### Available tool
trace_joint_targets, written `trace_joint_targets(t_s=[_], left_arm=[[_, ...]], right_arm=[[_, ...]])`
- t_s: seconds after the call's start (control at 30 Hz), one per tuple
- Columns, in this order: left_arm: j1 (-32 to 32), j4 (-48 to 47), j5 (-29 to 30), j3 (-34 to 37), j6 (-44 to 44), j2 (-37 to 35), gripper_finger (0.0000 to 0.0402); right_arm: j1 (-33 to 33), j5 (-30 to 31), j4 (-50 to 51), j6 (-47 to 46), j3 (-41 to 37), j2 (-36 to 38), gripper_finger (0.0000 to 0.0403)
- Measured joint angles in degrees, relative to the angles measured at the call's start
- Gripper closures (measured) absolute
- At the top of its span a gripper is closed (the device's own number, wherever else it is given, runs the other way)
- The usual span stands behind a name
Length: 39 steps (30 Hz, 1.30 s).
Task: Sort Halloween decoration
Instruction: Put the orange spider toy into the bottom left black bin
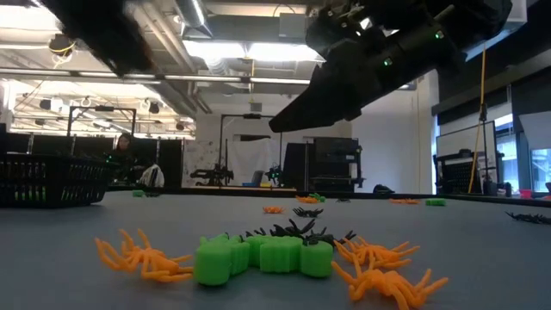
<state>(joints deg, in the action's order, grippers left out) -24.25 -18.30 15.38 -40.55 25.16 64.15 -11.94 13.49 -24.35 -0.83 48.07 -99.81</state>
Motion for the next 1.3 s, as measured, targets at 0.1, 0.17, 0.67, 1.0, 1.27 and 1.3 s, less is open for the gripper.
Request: trace_joint_targets(t_s=[0.1, 0.17, 0.67, 1.0, 1.27, 1.3], left_arm=[[-9.1, -9.1, 2.9, -5.9, 4.8, -0.6, 0.0401], [-15.1, -13.5, 4.8, -8.7, 10.4, 0.3, 0.0401], [-35.1, -15.7, 4.8, -9.8, 48.3, 15.6, 0.034], [-34.4, -15.7, 16.2, -9.8, 41.0, 14.6, 0.028], [-32.8, -11.3, 31.3, -7.2, 27.3, 14.5, 0.0287], [-32.2, -8.8, 32.2, -5.9, 25.7, 14.5, 0.0287]], right_arm=[[0.0, 1.4, 0.0, 1.2, 0.0, 0.0, 0.0241], [0.0, 1.5, -0.1, 1.3, 0.0, 0.0, 0.024], [0.0, 1.1, -1.8, 1.3, 0.0, 0.0, 0.0239], [-1.4, -10.1, 2.5, 1.0, 4.0, 0.0, 0.0239], [-10.3, -11.6, 20.9, 0.5, 9.8, 0.0, 0.0239], [-11.5, -11.4, 22.0, -0.3, 9.8, 0.0, 0.0239]])
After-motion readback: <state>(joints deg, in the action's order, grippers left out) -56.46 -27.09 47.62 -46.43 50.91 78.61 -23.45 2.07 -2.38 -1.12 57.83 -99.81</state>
